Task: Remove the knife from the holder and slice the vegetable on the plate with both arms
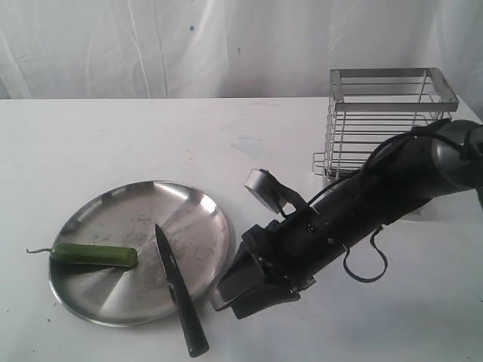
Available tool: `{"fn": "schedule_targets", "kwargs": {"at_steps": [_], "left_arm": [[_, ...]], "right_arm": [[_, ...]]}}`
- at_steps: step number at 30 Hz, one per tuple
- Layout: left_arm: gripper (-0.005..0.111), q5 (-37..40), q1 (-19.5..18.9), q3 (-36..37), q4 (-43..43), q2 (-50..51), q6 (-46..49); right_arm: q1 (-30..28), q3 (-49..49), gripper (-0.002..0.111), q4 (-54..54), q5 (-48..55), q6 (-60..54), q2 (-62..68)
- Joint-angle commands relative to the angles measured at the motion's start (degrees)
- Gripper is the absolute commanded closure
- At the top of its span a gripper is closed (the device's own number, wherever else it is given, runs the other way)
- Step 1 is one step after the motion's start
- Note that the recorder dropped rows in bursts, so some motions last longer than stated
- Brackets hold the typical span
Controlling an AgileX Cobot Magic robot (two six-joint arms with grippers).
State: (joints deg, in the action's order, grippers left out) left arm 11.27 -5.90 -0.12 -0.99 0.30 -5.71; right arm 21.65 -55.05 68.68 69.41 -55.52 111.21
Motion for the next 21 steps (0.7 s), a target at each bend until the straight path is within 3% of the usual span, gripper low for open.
{"fn": "schedule_targets", "kwargs": {"at_steps": [1, 21], "left_arm": [[0.107, -0.04, 0.4, 0.12, 0.24, -0.3, -0.03], [0.107, -0.04, 0.4, 0.12, 0.24, -0.3, -0.03]], "right_arm": [[1.11, 0.27, 0.054, 0.72, -4.38, -1.06, 0.49], [6.54, 0.27, 0.054, 5.24, -10.46, -1.3, 4.31]]}}
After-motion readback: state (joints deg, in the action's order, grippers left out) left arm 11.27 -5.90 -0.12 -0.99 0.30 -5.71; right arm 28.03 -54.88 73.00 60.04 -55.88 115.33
